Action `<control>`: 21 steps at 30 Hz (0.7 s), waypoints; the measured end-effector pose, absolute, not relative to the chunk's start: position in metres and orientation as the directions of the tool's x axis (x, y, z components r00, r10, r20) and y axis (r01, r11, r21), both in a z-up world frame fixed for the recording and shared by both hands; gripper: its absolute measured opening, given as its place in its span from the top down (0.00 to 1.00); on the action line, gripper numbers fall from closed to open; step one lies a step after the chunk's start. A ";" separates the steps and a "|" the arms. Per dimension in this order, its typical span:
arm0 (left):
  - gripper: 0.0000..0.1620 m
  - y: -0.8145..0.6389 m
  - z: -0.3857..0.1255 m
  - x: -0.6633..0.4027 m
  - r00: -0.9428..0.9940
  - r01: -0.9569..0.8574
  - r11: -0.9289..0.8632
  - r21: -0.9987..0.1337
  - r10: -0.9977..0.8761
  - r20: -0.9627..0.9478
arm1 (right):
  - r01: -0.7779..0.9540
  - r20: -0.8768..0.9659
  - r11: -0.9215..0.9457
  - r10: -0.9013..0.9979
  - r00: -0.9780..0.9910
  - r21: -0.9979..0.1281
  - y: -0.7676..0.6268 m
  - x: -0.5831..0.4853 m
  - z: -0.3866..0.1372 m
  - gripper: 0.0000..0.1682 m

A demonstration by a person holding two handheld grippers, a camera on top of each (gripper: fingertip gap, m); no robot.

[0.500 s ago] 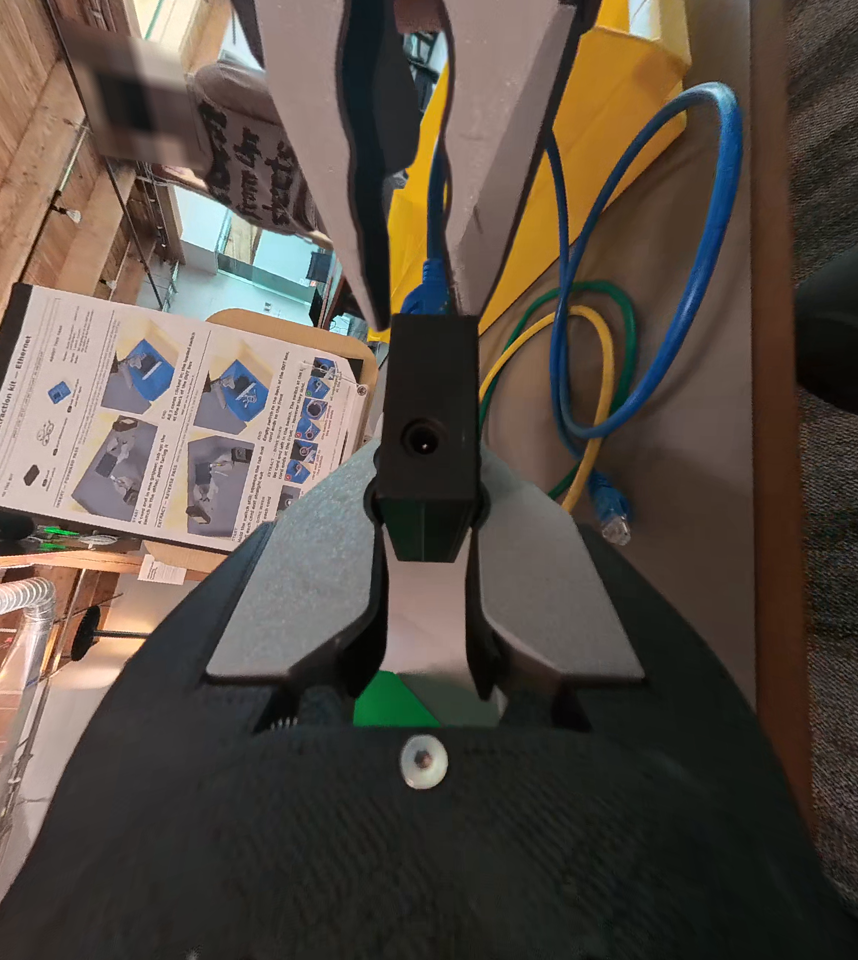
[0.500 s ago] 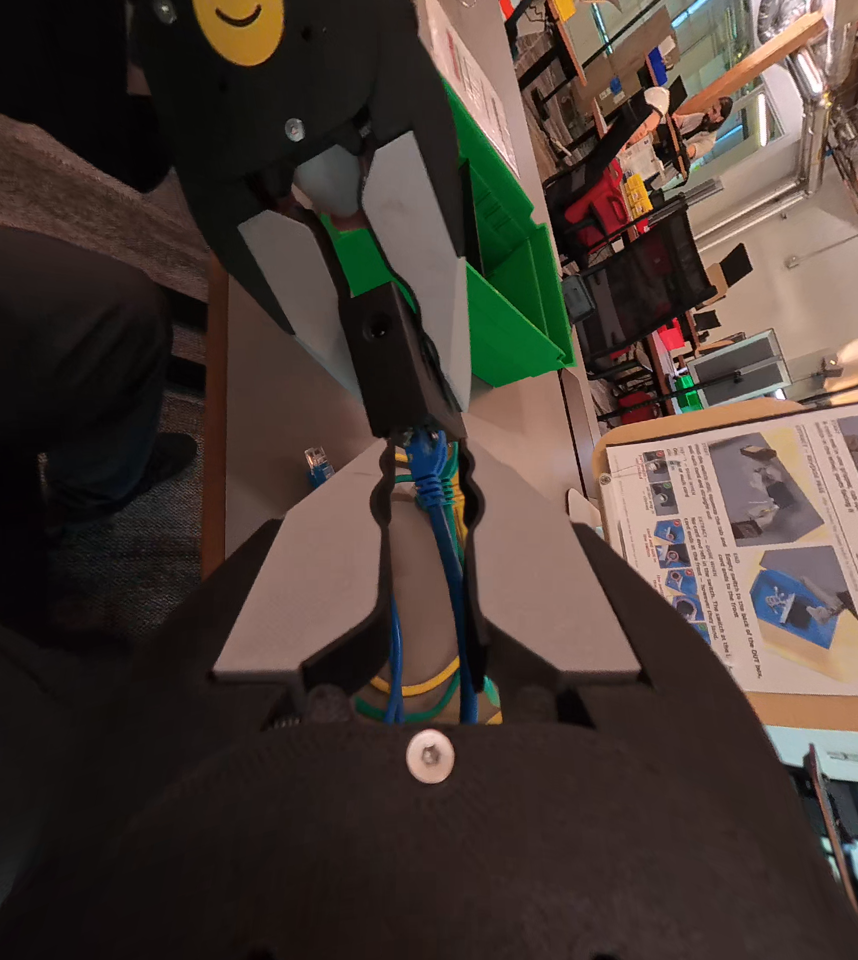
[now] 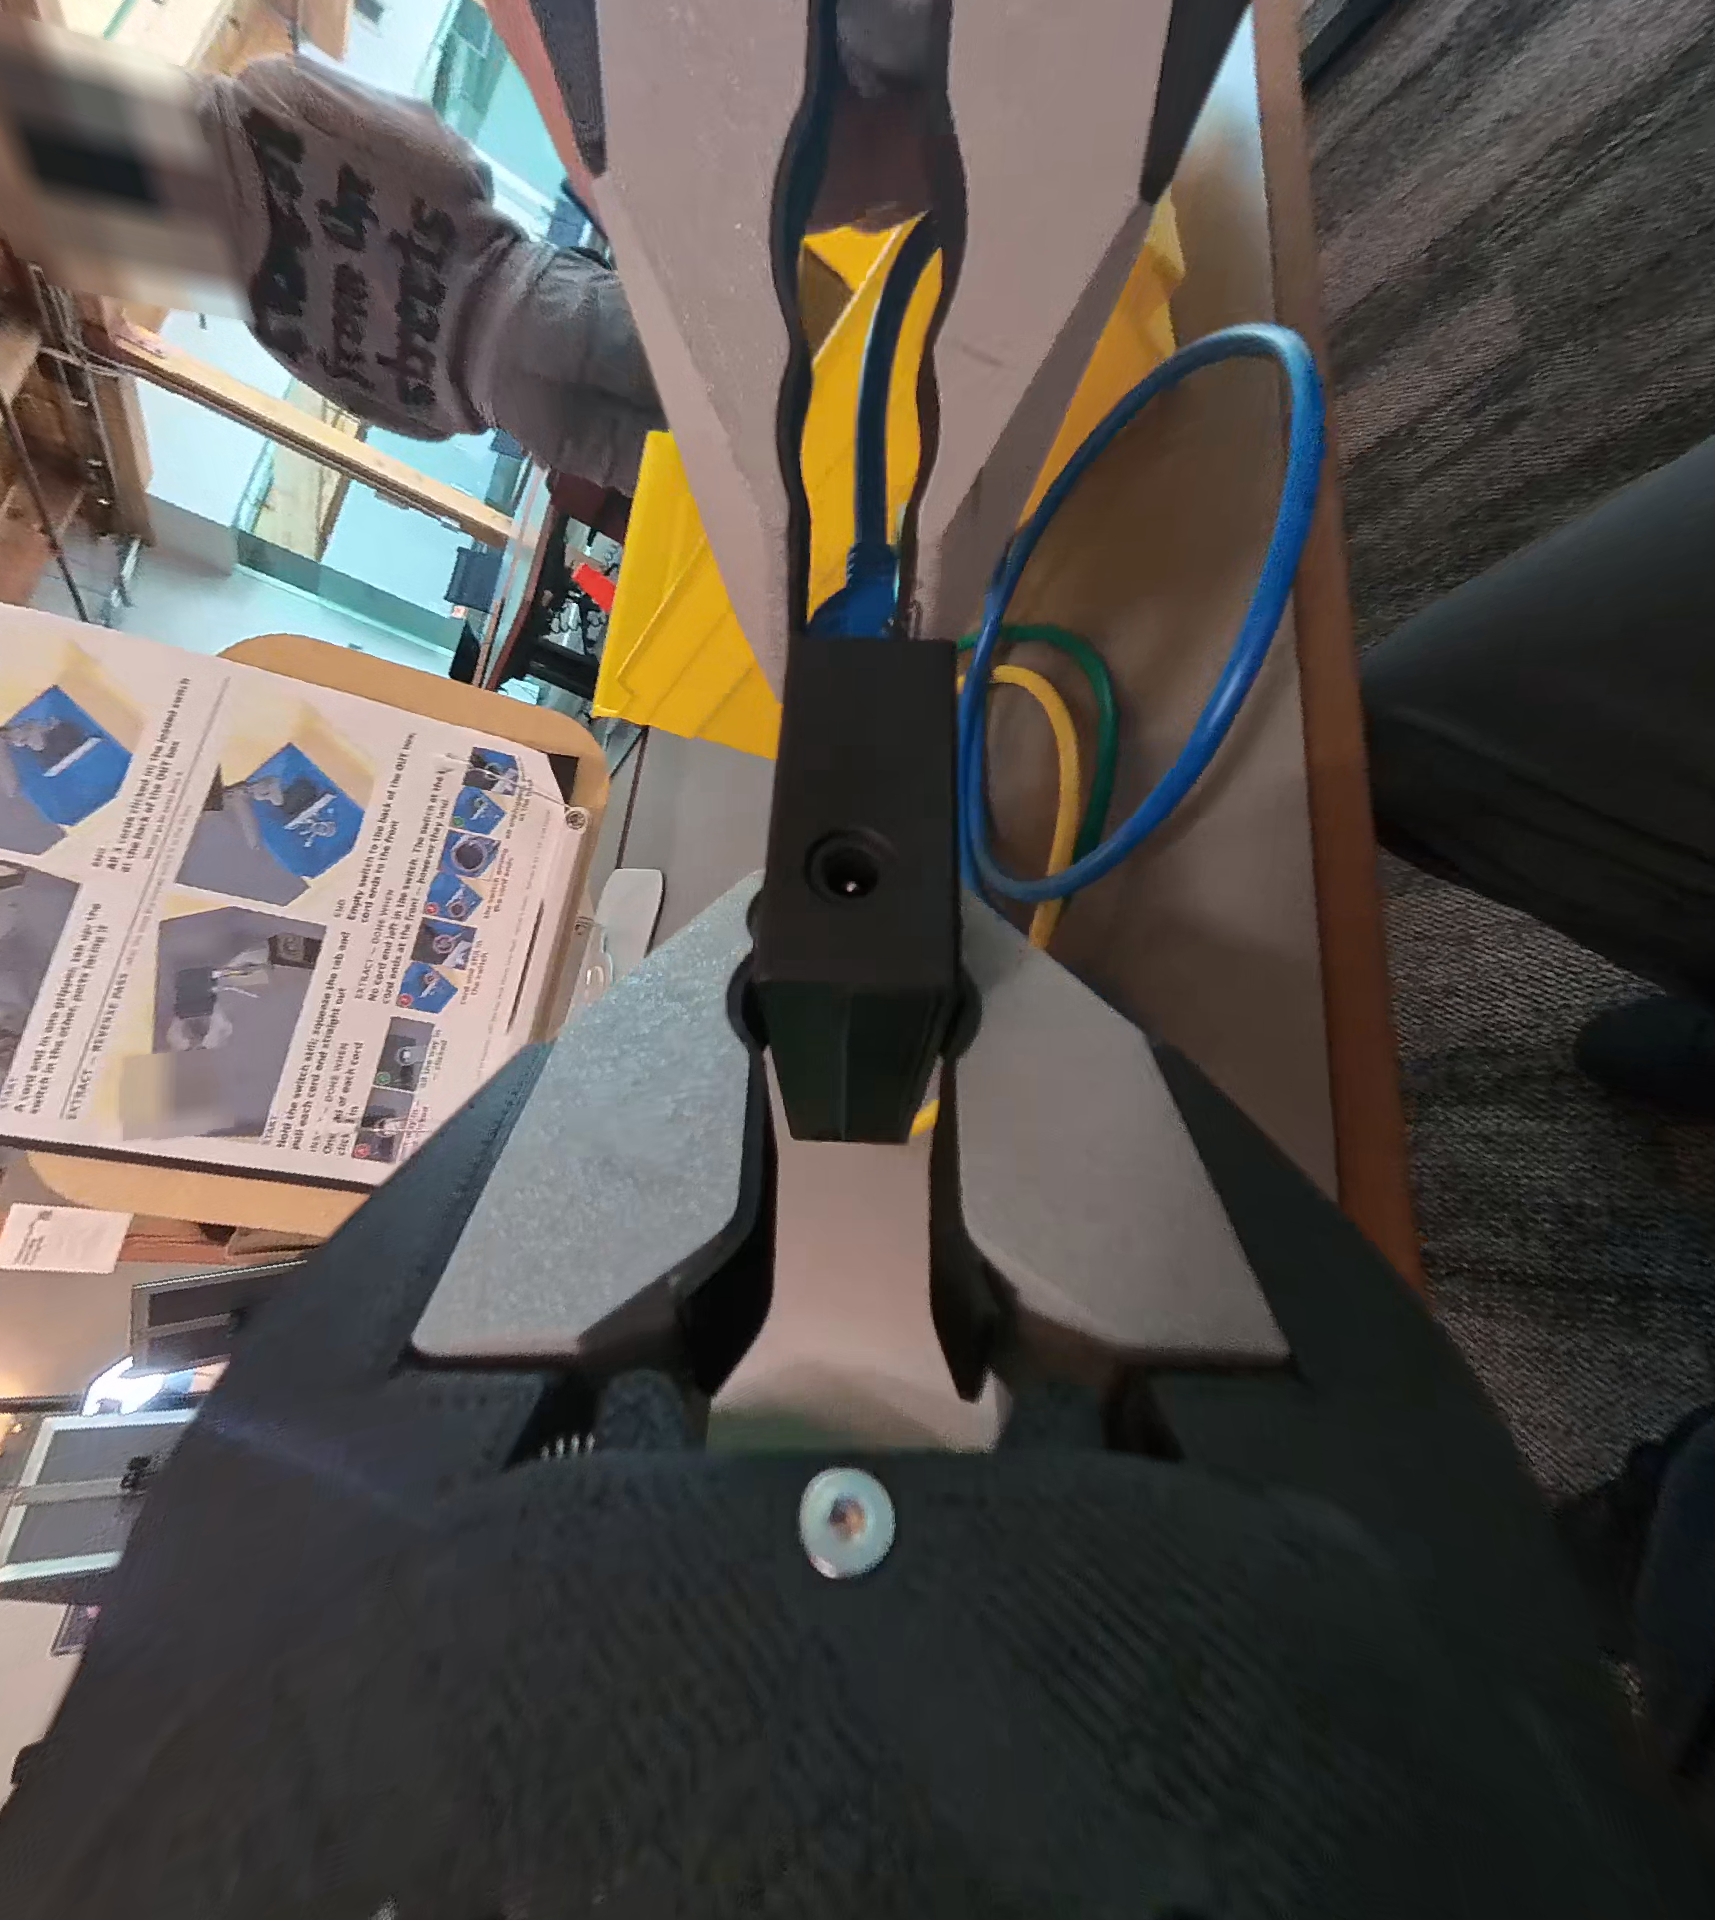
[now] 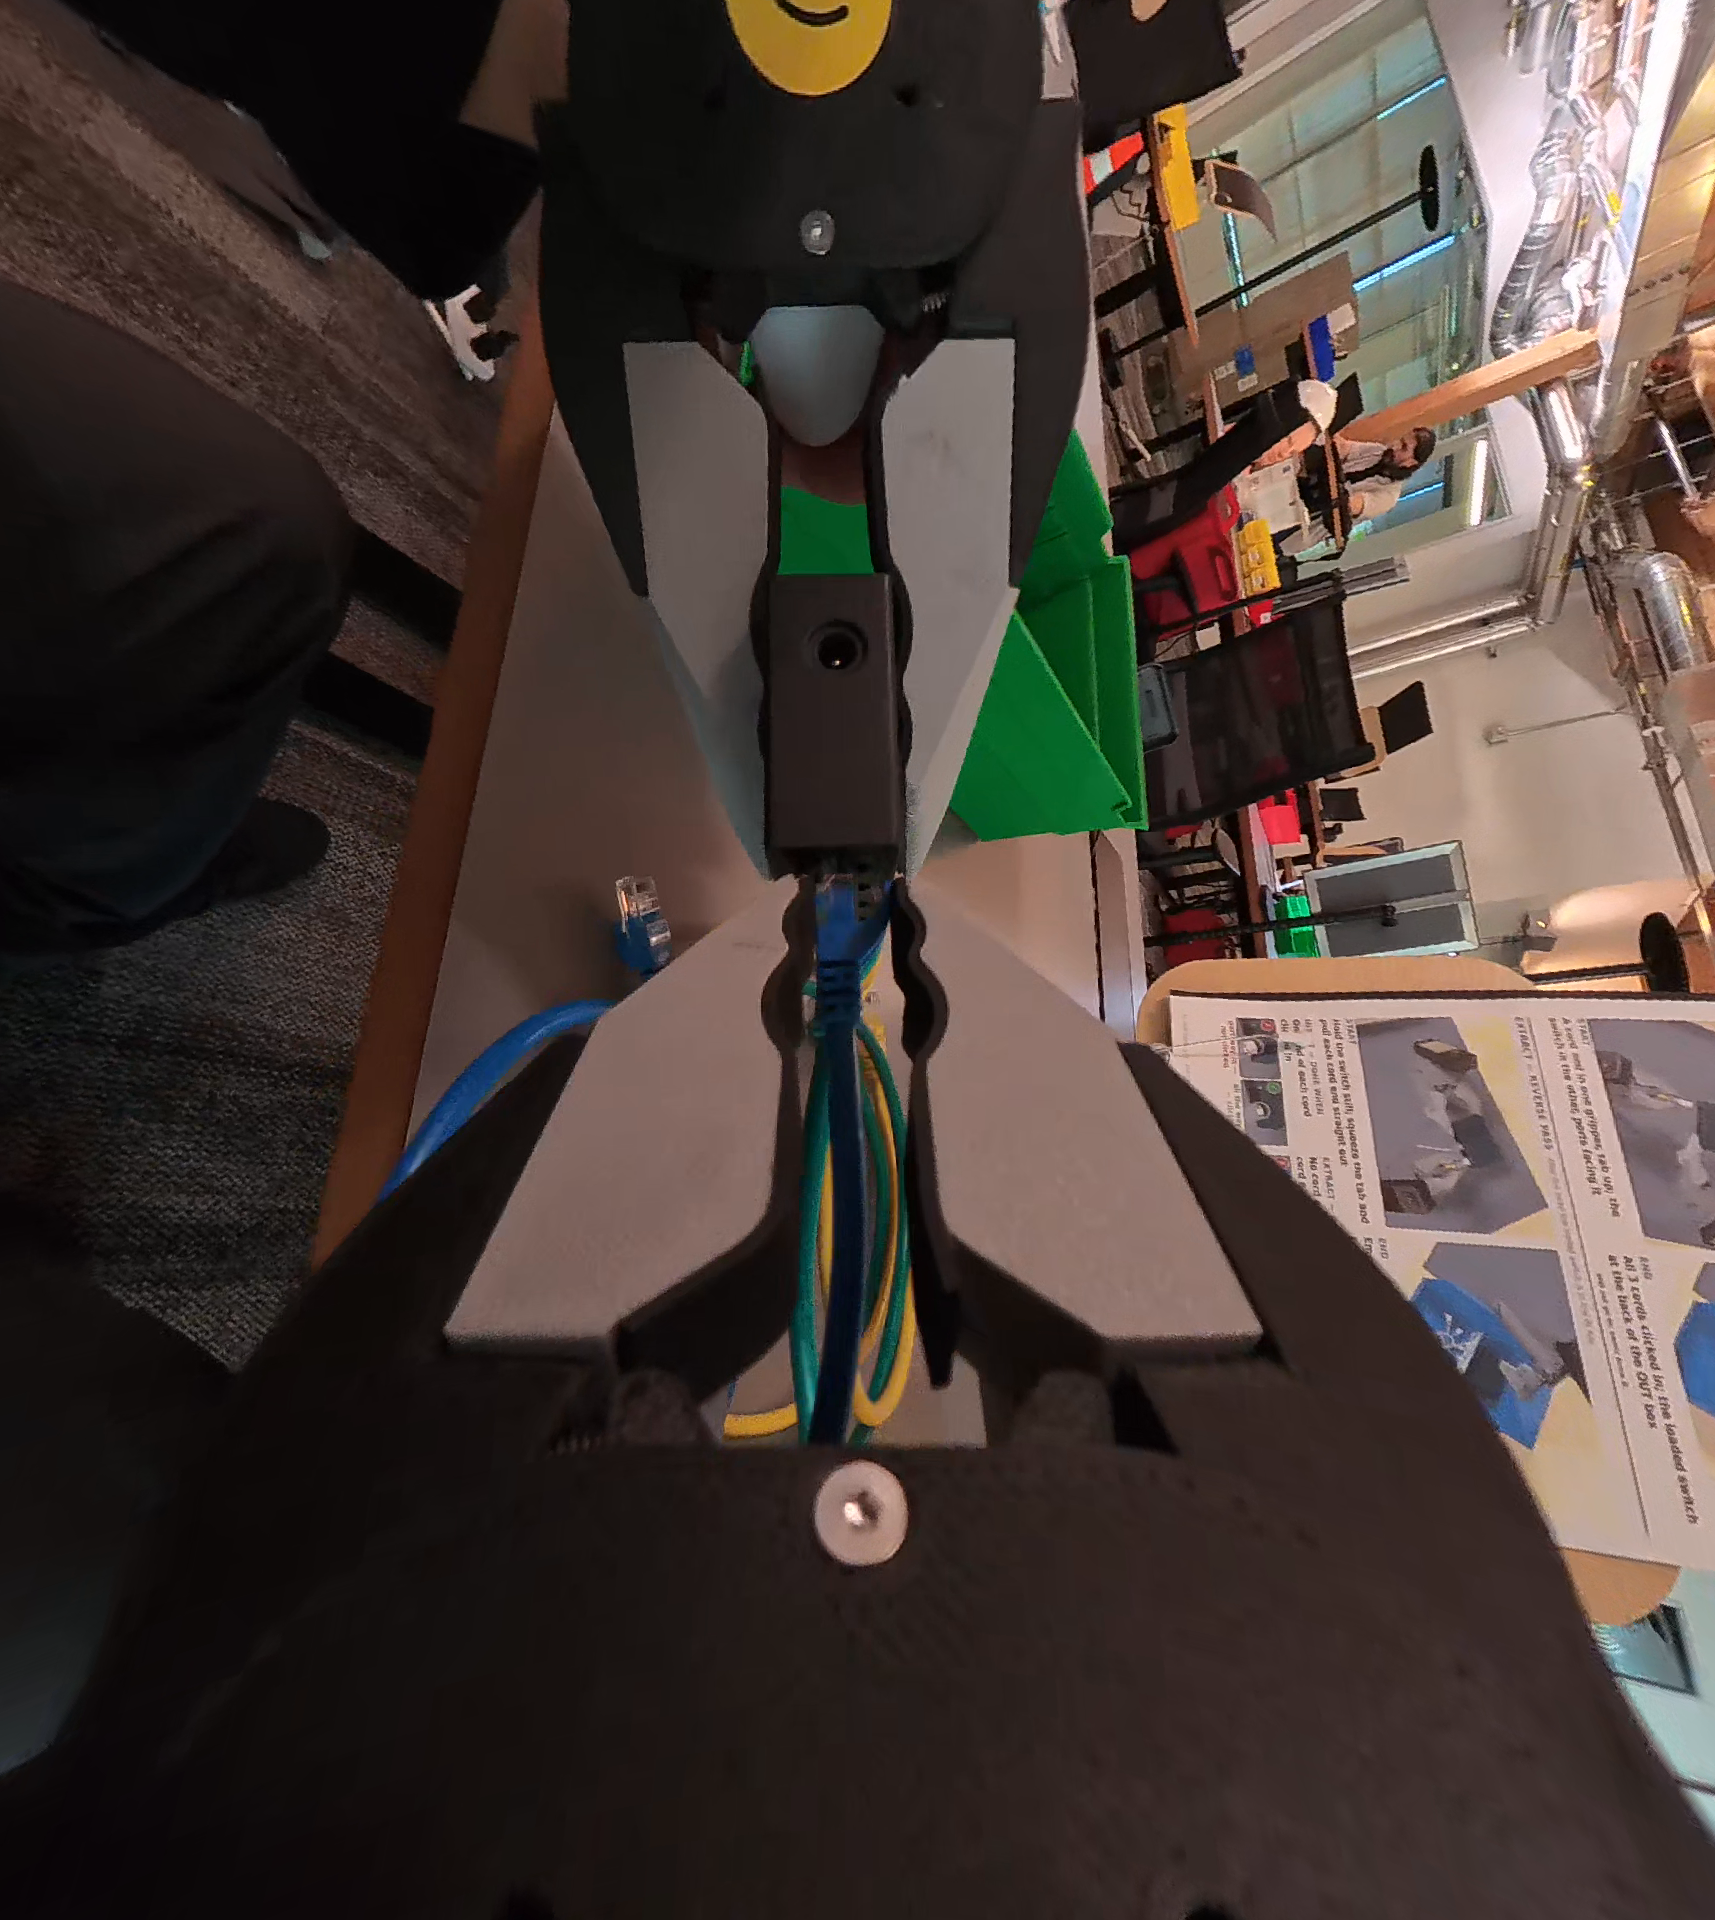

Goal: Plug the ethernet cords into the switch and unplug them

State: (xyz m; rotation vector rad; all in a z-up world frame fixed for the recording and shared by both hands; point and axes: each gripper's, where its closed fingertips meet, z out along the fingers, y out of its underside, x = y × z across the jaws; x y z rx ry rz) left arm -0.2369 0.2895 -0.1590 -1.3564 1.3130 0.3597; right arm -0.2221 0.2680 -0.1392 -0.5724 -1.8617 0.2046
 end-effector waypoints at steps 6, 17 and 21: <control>0.84 0.294 -0.163 -0.238 0.307 -0.844 0.273 -0.461 -0.457 -0.835 | 0.318 0.819 0.855 0.499 -0.285 -0.410 0.272 -0.223 -0.146 0.94; 0.83 0.308 -0.171 -0.256 0.361 -0.858 0.187 -0.478 -0.443 -0.821 | 0.338 0.851 0.906 0.375 -0.368 -0.253 0.284 -0.237 -0.152 0.94; 0.83 0.308 -0.173 -0.257 0.350 -0.870 0.163 -0.466 -0.460 -0.816 | 0.322 0.807 0.931 0.320 -0.496 -0.171 0.284 -0.236 -0.157 0.96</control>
